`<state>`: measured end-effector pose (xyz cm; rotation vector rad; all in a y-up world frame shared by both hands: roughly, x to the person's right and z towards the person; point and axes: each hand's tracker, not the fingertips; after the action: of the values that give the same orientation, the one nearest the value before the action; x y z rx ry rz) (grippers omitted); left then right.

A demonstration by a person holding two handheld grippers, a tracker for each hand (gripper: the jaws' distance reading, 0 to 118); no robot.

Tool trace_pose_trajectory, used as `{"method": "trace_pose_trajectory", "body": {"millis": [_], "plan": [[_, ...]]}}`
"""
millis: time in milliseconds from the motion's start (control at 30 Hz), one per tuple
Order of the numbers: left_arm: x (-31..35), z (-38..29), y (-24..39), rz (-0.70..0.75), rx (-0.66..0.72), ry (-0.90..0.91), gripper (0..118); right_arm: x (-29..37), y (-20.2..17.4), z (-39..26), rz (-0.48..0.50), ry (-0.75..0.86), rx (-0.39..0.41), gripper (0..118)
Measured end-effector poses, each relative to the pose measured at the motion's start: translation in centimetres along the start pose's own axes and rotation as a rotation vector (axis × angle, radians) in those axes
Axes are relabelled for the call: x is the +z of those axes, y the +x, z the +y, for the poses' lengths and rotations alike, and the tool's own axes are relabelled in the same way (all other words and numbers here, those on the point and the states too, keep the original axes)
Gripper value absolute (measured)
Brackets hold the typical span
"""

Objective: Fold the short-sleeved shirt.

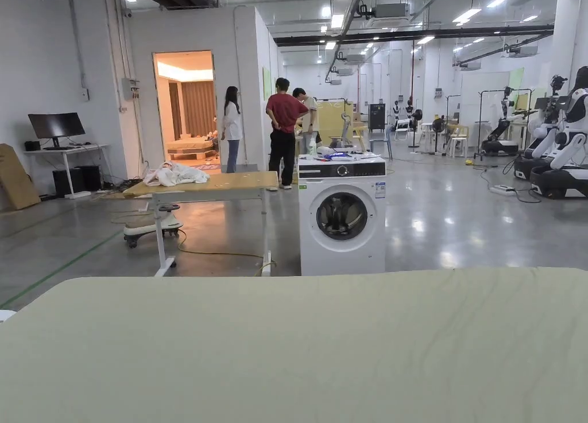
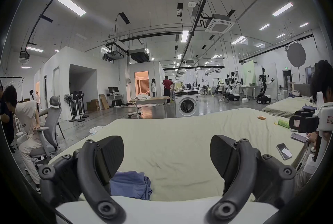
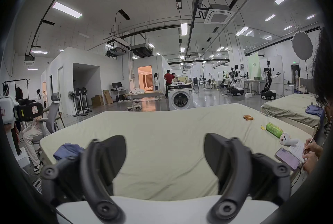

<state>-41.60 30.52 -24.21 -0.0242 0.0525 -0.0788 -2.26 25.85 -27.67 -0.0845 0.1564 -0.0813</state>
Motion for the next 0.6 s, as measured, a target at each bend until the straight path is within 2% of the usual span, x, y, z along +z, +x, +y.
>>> {"method": "trace_pose_trajectory", "body": {"millis": [67, 133, 200, 400, 600], "plan": [[0.1, 0.0, -0.2, 0.000, 0.004, -0.001, 101, 0.1, 0.2, -0.1, -0.004, 0.006, -0.020, 110], [0.1, 0.0, -0.3, 0.001, 0.003, -0.006, 109, 0.0, 0.3, 0.1, -0.001, 0.007, -0.023, 117], [0.2, 0.0, -0.8, 0.010, 0.015, -0.009, 113, 0.0, 0.4, 0.3, -0.009, 0.013, -0.016, 118], [0.6, 0.6, -1.9, 0.036, 0.096, 0.017, 113, -0.1, 0.6, 0.5, -0.032, 0.009, -0.018, 118], [0.3, 0.7, -1.7, 0.048, 0.081, -0.015, 113, -0.2, 0.4, 0.7, -0.027, 0.006, -0.033, 118]]}}
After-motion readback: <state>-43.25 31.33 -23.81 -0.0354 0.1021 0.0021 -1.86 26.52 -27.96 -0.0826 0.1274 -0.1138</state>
